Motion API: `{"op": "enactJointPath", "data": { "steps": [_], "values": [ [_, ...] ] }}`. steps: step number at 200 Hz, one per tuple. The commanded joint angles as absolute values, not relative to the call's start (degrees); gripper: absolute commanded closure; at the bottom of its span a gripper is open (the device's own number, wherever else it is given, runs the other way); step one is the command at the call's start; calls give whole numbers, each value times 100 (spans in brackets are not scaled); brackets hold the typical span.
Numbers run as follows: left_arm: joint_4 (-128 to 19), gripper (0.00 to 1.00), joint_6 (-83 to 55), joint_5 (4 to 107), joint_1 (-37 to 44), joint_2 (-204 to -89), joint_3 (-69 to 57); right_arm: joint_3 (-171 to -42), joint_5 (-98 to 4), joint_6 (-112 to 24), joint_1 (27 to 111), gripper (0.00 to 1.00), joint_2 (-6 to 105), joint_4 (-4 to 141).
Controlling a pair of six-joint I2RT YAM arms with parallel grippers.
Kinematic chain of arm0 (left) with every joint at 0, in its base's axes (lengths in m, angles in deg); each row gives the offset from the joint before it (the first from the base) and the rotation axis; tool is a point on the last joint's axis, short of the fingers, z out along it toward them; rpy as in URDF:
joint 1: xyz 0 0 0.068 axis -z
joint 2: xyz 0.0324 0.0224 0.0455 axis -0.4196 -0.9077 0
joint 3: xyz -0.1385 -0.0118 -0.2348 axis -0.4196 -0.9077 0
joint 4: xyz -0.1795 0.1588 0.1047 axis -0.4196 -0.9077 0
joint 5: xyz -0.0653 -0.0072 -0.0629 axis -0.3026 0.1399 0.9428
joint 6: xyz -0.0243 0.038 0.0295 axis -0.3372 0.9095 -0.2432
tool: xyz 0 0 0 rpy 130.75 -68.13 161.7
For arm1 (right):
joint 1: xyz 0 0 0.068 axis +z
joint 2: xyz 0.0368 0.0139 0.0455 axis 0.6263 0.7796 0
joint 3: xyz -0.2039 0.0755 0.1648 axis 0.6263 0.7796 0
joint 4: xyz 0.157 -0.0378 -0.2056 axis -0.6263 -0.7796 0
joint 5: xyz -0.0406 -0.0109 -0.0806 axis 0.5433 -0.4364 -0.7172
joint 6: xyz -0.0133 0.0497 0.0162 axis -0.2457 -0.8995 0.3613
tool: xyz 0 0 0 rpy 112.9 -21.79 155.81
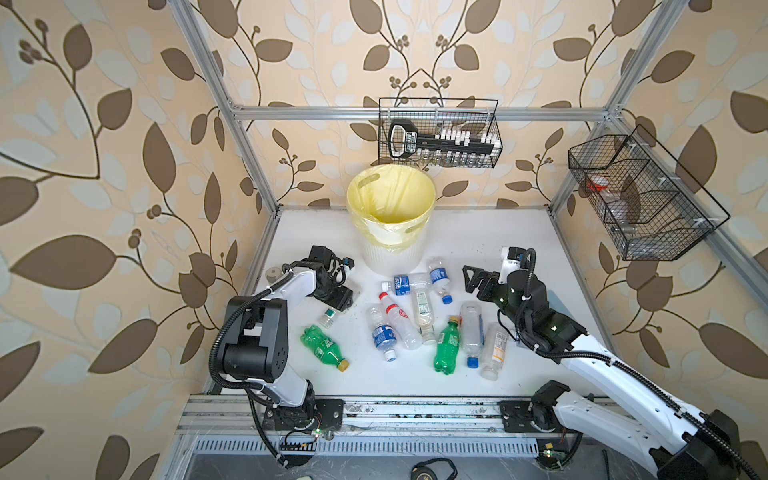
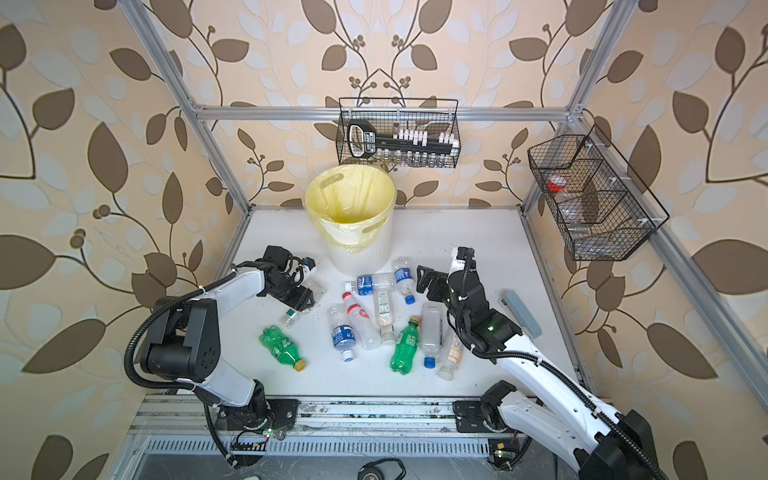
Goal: Throw the plastic bottles in the bin
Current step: Pick up the plastic bottle from the middle-left of the table.
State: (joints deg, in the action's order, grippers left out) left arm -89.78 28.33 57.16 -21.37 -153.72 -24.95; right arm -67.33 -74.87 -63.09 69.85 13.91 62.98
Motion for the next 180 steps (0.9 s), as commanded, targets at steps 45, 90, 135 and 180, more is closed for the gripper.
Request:
{"op": "enactJointPath", "data": {
  "steps": [45, 90, 135, 180],
  "values": [
    [-9201, 47, 2599, 5907, -2089, -15263, -2314, -6556, -7444, -6434, 6892, 0, 1163, 6297],
    [-9387, 53, 2521, 6010, -2093, -15282, -2085, -6593, -7381, -6413, 6801, 0, 1022, 6117],
    [-9387, 52, 2386, 5765, -2089, -15137, -1921, -6589, -7352, -6392, 6738, 0, 876, 5930],
    [-9576, 55, 2268, 5684, -2093, -14983, -1735, -6548, -7319, -6400, 6707, 0, 836, 5891]
  ]
}}
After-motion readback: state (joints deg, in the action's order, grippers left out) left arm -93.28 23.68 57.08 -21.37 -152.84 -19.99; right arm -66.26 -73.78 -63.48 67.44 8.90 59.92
